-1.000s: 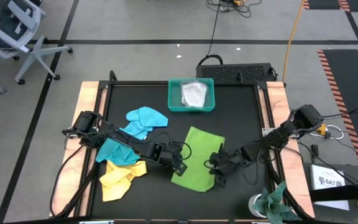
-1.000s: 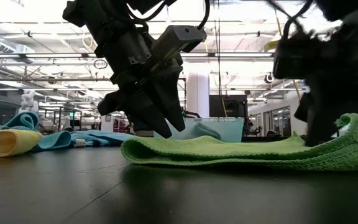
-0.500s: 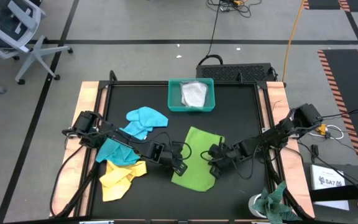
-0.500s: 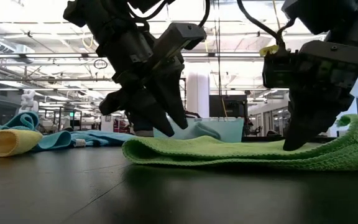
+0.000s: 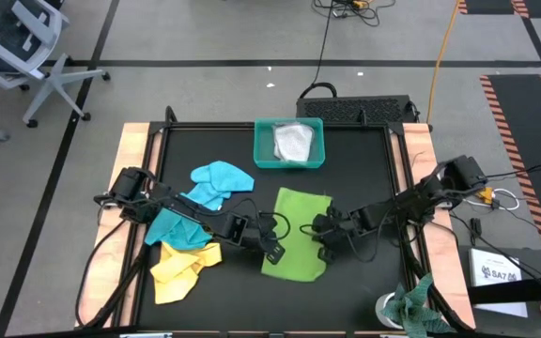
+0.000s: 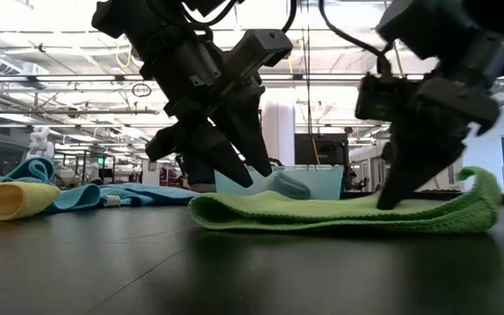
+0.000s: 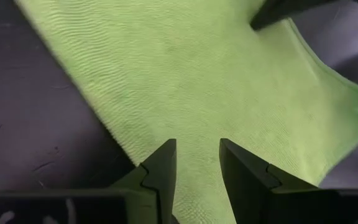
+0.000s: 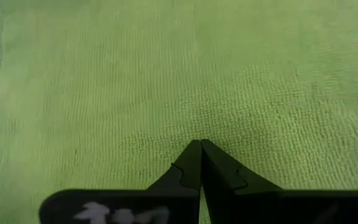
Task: Fold microfiber towels
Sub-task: Fold the green microfiber towel
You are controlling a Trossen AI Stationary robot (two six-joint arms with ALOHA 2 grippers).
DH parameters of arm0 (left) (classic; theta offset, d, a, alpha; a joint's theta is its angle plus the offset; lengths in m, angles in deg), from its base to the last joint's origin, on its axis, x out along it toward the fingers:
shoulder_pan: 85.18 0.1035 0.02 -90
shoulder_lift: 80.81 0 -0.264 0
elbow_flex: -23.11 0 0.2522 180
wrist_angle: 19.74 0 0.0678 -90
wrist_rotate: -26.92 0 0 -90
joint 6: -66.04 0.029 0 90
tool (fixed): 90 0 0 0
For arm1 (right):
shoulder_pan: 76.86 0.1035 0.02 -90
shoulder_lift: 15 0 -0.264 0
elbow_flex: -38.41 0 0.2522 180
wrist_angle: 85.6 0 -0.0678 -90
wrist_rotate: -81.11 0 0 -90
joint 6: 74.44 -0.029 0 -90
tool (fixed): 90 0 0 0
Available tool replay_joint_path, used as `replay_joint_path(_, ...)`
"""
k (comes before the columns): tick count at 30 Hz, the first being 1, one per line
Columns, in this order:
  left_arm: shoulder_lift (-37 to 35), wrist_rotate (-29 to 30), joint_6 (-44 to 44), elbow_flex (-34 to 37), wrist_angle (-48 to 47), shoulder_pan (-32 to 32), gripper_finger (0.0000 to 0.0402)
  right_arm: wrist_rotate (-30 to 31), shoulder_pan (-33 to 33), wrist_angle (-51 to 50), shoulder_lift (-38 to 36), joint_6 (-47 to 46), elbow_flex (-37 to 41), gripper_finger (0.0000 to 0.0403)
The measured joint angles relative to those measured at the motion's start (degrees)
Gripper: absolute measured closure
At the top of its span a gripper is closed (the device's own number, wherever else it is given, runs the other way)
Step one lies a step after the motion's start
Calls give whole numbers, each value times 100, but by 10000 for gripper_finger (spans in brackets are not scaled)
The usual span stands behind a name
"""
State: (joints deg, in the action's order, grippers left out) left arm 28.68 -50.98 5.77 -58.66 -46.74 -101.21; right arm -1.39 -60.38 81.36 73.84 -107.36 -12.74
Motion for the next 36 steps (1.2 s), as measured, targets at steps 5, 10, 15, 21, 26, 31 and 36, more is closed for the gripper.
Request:
replay_joint_path(5,0,31,2,0,0,0,279,-88,-284,528,0,434,0,403)
replay_joint_path(10,0,46,4,0,0,0,279,-454,-375,1121,0,463,0,403)
replay_joint_path(15,0,174,-7,0,6,-3,280,-778,-216,1788,-57,31,-7,403)
replay_joint_path(21,0,452,-22,0,19,-20,280,-785,246,1885,-50,-386,-4,403)
replay_joint_path(26,0,452,-2,0,31,-17,280,-741,657,1723,-50,-676,-4,403)
replay_joint_path(31,0,452,-7,0,33,-17,280,-314,891,1594,-46,-726,-4,403)
replay_joint_path(36,0,450,-15,0,33,-17,280,21,953,1567,-38,-862,-4,403)
